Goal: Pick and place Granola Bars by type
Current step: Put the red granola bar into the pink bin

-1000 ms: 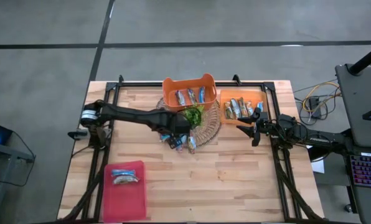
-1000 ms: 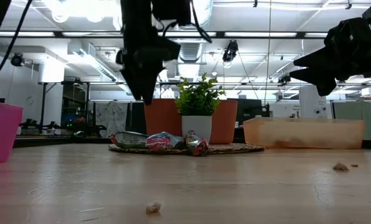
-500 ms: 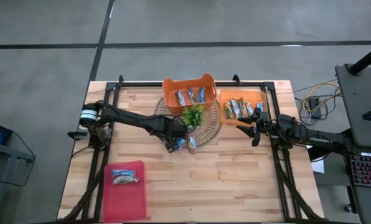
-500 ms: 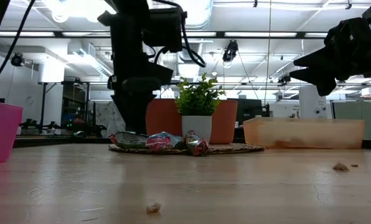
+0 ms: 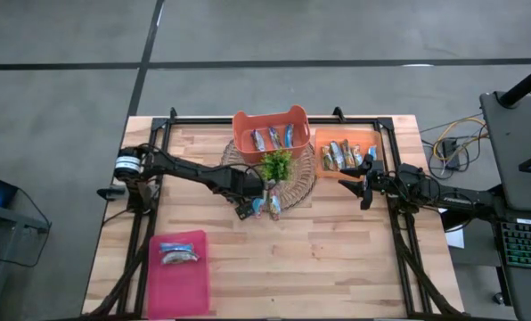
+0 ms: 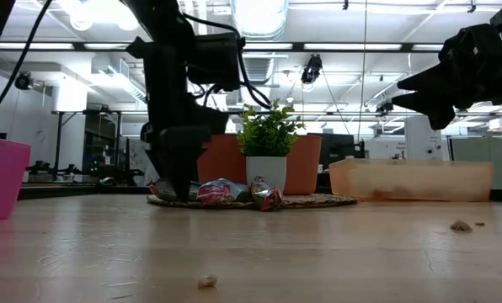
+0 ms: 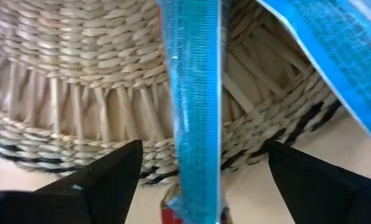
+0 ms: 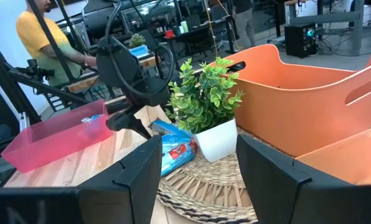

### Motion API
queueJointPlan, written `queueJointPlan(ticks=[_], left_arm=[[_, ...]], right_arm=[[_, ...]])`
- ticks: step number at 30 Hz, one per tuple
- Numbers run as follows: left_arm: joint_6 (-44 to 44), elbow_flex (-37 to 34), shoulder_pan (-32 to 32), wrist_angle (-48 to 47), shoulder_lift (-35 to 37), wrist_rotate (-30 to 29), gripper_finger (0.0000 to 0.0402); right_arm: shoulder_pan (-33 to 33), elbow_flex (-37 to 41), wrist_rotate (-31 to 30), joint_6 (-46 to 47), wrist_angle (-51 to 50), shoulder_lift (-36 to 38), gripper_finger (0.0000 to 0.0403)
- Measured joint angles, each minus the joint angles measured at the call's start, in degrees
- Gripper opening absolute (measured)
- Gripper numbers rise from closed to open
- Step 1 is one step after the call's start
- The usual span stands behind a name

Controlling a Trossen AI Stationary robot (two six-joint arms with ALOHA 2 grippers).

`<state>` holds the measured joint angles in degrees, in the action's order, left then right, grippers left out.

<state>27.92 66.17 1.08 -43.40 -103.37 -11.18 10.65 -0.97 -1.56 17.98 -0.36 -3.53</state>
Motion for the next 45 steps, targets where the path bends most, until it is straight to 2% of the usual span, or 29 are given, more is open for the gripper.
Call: queueJointPlan(ticks=[5,14,22,32,39,45], left_arm=[[0.6,0.0,0.2,1.7,-0.3,1.3,0.0283],[1.5,0.0,0.2,1.4,-0.3,0.9,0.0137],[4.0,0.0,0.2,1.4,-0.3,-1.9,0.0013],[4.2,0.2,0.2,-1.0,0.6,-1.9,0.0002],[4.1,1.2,0.0,-7.9,8.0,-2.6,0.0001],[4.4,3.8,-2.6,-14.3,15.0,-4.1,0.0001]], right_arm=[[0.0,0.0,0.0,0.0,0.0,0.0,0.0196],[0.0,0.0,0.0,0.0,0.0,0.0,0.0196],[0.0,0.0,0.0,0.0,0.0,0.0,0.0196],[0.0,0.0,0.0,0.0,0.0,0.0,0.0196],[0.0,0.0,0.0,0.0,0.0,0.0,0.0196],[0.0,0.0,0.0,0.0,0.0,0.0,0.0196]])
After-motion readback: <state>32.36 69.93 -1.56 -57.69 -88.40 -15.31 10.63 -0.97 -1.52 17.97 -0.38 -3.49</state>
